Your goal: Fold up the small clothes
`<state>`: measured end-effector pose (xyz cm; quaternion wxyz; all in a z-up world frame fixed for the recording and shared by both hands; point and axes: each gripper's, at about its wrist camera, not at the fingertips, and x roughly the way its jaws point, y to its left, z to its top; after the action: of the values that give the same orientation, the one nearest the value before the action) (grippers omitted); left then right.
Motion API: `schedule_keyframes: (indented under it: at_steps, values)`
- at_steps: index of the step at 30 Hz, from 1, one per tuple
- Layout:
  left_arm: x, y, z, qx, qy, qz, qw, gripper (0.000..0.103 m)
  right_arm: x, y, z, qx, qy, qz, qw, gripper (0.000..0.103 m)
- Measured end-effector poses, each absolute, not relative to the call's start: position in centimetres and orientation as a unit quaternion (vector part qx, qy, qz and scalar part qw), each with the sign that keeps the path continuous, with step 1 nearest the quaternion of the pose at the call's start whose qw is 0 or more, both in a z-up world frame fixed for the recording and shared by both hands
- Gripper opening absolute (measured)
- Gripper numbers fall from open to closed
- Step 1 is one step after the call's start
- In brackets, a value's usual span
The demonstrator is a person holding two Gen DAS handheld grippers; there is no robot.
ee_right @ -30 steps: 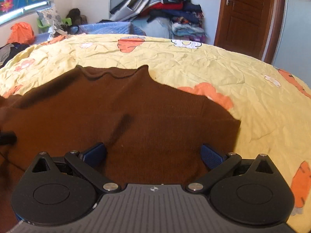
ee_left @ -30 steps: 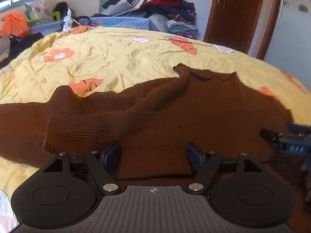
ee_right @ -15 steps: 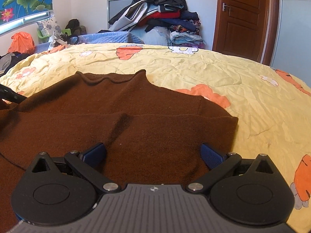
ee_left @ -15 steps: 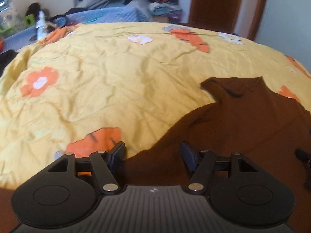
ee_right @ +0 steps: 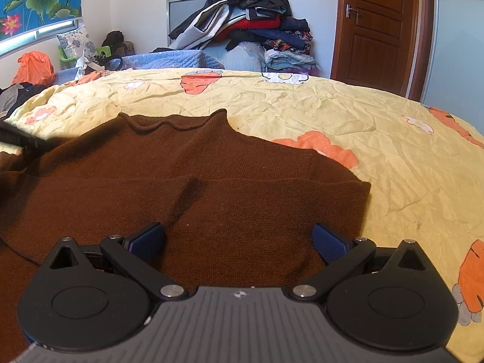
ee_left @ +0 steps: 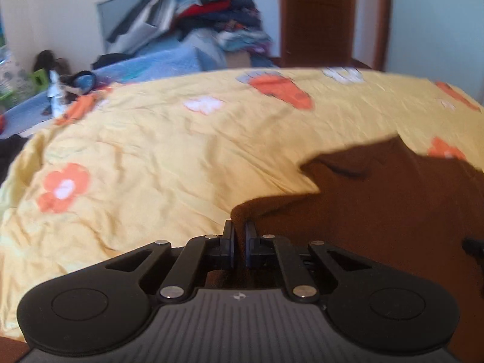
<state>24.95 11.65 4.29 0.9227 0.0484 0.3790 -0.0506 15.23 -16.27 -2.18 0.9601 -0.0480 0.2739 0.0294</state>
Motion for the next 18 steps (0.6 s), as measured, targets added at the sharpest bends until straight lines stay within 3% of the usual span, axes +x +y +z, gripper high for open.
schedule_keyframes:
  at_steps: [3, 7, 12, 18]
  values:
    - [25.7, 13.0, 2.2, 0.025, 0.422, -0.040, 0.905, 0.005, 15.2, -16.3, -2.2, -0.048, 0.274, 0.029, 0.960, 0.103]
    - [24.4, 12.6, 2.0, 0.028, 0.399, -0.025, 0.916, 0.010, 15.3, -16.3, -2.2, -0.048, 0.274, 0.029, 0.960, 0.103]
    - [22.6, 11.6, 5.9, -0.017, 0.335, -0.058, 0.940, 0.013, 15.2, -16.2, -2.2, -0.050, 0.274, 0.028, 0.960, 0.103]
    - [24.9, 5.4, 4.6, 0.051, 0.358, -0.072, 0.930, 0.013, 15.2, -16.1, -2.1, -0.051, 0.274, 0.026, 0.960, 0.103]
